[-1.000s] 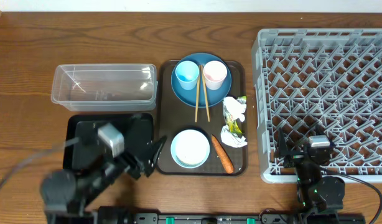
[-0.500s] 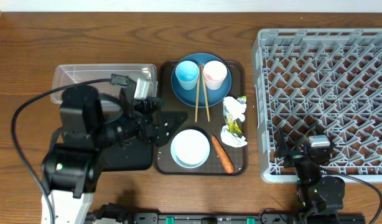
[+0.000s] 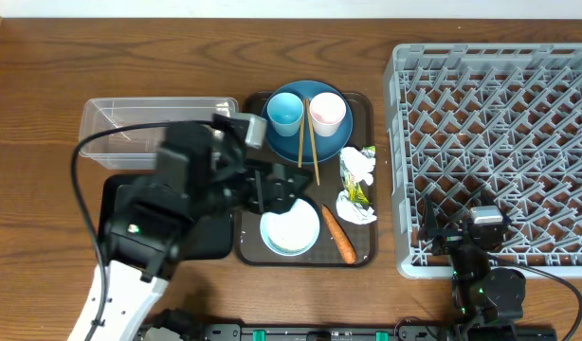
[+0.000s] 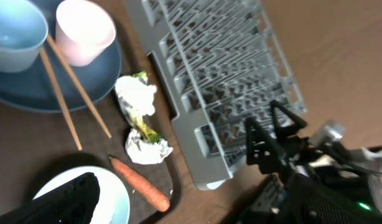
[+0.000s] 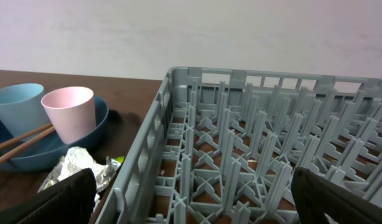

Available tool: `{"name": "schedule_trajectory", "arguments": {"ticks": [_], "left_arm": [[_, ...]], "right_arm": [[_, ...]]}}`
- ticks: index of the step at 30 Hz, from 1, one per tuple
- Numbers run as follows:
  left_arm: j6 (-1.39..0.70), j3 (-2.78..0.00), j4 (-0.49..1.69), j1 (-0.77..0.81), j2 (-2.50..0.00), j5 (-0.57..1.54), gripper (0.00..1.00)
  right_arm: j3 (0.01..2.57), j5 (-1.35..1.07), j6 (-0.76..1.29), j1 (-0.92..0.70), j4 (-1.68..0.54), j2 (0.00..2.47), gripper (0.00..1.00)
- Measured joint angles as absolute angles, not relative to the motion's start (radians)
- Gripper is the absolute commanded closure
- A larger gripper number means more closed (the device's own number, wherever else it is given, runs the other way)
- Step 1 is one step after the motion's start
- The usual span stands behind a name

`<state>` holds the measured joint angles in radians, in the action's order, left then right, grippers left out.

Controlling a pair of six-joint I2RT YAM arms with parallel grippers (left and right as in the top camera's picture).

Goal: Sort waste into correct bins and load items into the dishwasher rack
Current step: 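Move the left gripper over the crumpled tissue beside the bowl, then lower the left gripper and grasp the white crumpled tissue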

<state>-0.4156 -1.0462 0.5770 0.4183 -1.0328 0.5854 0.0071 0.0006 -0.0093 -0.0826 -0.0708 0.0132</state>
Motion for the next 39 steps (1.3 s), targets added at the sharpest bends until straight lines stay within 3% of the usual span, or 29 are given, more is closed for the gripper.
{"name": "schedule_trajectory", "arguments": {"ticks": [8, 13, 14, 15, 17, 20, 29, 39], "left_arm": [[-0.634, -1.046, 0.555, 0.788, -1.129, 0.198, 0.02], [-0.697, -1.046, 0.508, 0.979, -1.254, 0.075, 0.02], [-0.704, -1.046, 0.506, 0.997, -1.273, 0.066, 0.0], [-0.716, -1.046, 0.496, 1.013, -1.296, 0.055, 0.12], [-0.756, -1.046, 0.453, 1.032, -1.336, 0.038, 0.23], [-0.801, -1.046, 0.405, 1.058, -1.404, 0.01, 0.29], [-0.945, -1.047, 0.404, 1.107, -1.652, -0.123, 0.3], [-0.993, -1.047, 0.358, 1.107, -1.741, -0.209, 0.3]], "right_arm": [[0.007, 0.001, -0.009, -0.083, -0.07, 0.013, 0.01], [0.007, 0.0, -0.009, -0.083, -0.07, 0.013, 0.01], [0.007, 0.001, -0.009, -0.083, -0.071, 0.013, 0.01], [0.007, 0.001, -0.009, -0.083, -0.071, 0.013, 0.01], [0.007, 0.0, -0.009, -0.083, -0.071, 0.013, 0.01], [0.007, 0.0, -0.009, -0.083, -0.07, 0.013, 0.01], [0.007, 0.0, -0.009, -0.083, -0.071, 0.013, 0.01], [0.007, 0.0, -0.009, -0.083, -0.071, 0.013, 0.01]]}}
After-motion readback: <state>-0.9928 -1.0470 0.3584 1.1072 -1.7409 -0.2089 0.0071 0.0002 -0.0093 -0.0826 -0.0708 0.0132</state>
